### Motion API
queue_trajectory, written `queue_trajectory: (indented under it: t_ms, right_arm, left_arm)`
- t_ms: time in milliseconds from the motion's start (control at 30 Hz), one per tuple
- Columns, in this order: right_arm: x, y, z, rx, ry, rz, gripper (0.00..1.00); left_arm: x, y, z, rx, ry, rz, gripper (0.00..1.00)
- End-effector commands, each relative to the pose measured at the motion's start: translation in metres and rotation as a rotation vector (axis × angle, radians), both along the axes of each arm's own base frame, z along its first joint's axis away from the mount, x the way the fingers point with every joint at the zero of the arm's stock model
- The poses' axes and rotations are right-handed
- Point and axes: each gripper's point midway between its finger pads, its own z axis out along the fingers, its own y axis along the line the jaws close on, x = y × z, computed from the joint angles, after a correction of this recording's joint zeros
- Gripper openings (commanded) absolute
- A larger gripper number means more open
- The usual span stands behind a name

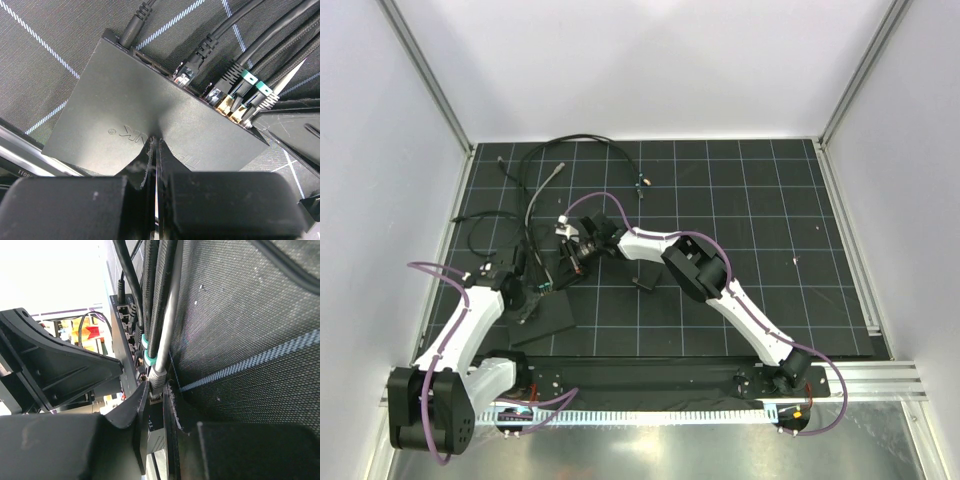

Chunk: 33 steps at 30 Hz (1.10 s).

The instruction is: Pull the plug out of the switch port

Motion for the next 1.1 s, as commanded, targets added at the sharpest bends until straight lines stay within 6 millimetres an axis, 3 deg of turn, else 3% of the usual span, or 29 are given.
queue_trajectory:
  t_ms: [0,233,433,567,633,733,833,933,1067]
  right_arm:
    - [0.014,-0.002,-0.048,-0.112,-0.072,-0.111,0.01]
    - [0.044,0.012,-0.046,-0.078,-0.073,-0.352,0.01]
    - [0.065,0.012,-0.048,-0.116,-0.031,-0.517,0.01]
    - [0.070,0.008,-0.045,-0.124,-0.042,-0.545,0.01]
    - [0.062,0.014,-0.042,-0.110,-0.070,-0.481,0.01]
    - [0.056,0.006,-0.051,-0.135,-0.073,-0.473,0.01]
    - [0.071,0.000,-0.049,-0.117,-0.071,-0.518,0.01]
    - [0.101,0.004,-0.018,-0.031,-0.121,-0.547,0.01]
    - [0.097,-0.007,0.010,-0.082,-0.097,-0.455,0.01]
  left_arm:
    - [0.004,0.003,0.004,0.029,-0.001,-0.011,0.00]
    - [0.001,0.003,0.000,0.036,0.031,-0.024,0.00]
    - [-0.005,-0.001,-0.011,0.036,0.084,-0.045,0.00]
    - [-0.006,0.000,-0.012,0.045,0.082,-0.046,0.00]
    - [-0.005,0.000,-0.011,0.047,0.081,-0.048,0.00]
    - [0.002,0.001,-0.003,0.061,0.050,-0.070,0.00]
    - [0.008,0.000,0.004,0.065,0.007,-0.087,0.00]
    - [0.008,-0.003,0.006,0.047,-0.002,-0.094,0.00]
    - [0.023,-0.010,0.020,0.022,-0.089,-0.145,0.02]
